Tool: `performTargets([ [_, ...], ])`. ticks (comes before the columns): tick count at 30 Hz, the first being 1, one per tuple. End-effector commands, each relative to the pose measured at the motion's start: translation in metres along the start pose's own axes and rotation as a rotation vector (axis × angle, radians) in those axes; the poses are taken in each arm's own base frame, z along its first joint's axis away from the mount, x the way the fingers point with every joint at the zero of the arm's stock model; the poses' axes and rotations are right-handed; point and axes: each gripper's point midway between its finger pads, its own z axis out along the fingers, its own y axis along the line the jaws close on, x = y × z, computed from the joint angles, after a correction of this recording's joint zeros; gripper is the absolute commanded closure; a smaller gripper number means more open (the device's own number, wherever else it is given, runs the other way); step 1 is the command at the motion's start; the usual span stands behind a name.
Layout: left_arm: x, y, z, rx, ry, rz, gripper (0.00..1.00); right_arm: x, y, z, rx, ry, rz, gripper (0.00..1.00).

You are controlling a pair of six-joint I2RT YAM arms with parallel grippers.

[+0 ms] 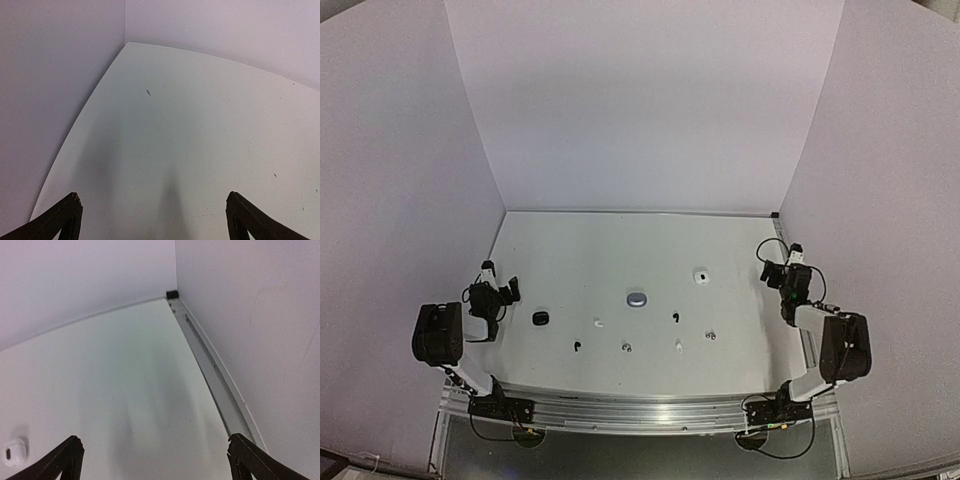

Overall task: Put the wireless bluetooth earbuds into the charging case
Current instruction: Pick up the charging case from the center of the board.

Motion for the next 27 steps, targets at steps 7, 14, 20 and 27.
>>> performTargets([
  [7,-0.026,-0.004,0.002,0.02,-0.026,0.019,0.0,-0.068,0.091,-0.042,-0.044,0.22,-0.031,0.02],
  [14,-0.097,0.001,0.002,-0.16,0.172,0.07,0.0,-0.007,0.151,-0.054,-0.047,0.558,-0.143,0.02],
  [20,-0.125,-0.085,-0.028,0.159,0.207,-0.049,0.0,0.045,0.192,-0.049,-0.054,0.834,-0.193,0.02],
  [27,-0.132,-0.166,-0.061,0.419,0.202,-0.086,0.0,0.086,0.216,-0.008,-0.042,0.971,-0.326,0.02],
])
